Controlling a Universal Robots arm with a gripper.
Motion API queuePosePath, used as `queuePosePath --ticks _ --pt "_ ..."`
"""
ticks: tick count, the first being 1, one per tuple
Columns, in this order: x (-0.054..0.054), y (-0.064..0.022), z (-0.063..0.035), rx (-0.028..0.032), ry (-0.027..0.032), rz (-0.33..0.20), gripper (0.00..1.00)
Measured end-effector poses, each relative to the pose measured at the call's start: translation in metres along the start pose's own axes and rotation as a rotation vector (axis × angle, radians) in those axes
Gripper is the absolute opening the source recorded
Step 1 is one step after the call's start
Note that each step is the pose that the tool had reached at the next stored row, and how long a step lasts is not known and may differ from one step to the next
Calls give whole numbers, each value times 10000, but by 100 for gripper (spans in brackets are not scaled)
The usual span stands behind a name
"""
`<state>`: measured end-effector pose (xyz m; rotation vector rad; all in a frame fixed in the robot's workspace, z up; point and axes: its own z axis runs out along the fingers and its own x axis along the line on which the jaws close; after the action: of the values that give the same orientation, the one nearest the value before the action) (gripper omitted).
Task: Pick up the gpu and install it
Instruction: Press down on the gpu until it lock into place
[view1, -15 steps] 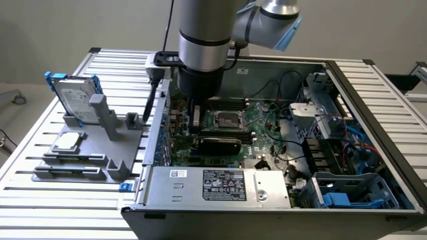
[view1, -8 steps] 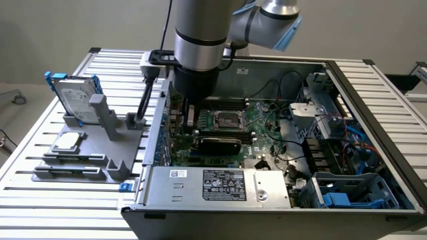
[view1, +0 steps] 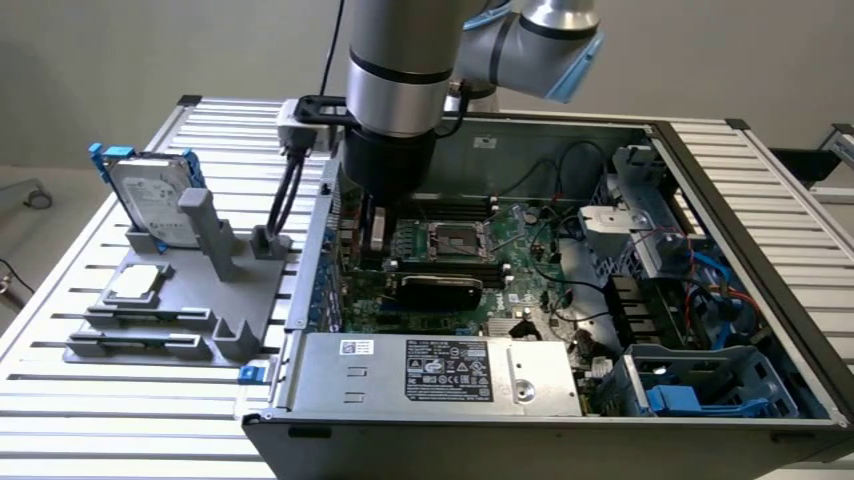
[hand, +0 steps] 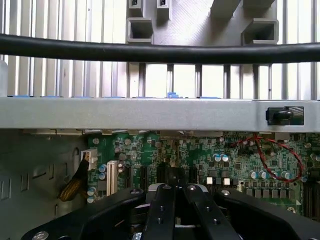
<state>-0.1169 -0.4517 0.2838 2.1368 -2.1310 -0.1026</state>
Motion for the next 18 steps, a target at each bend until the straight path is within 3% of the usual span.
queuePosePath --ticks 4,18 --pt "0 6 -21 -87 113 12 11" --pt "2 26 -68 -616 412 30 11"
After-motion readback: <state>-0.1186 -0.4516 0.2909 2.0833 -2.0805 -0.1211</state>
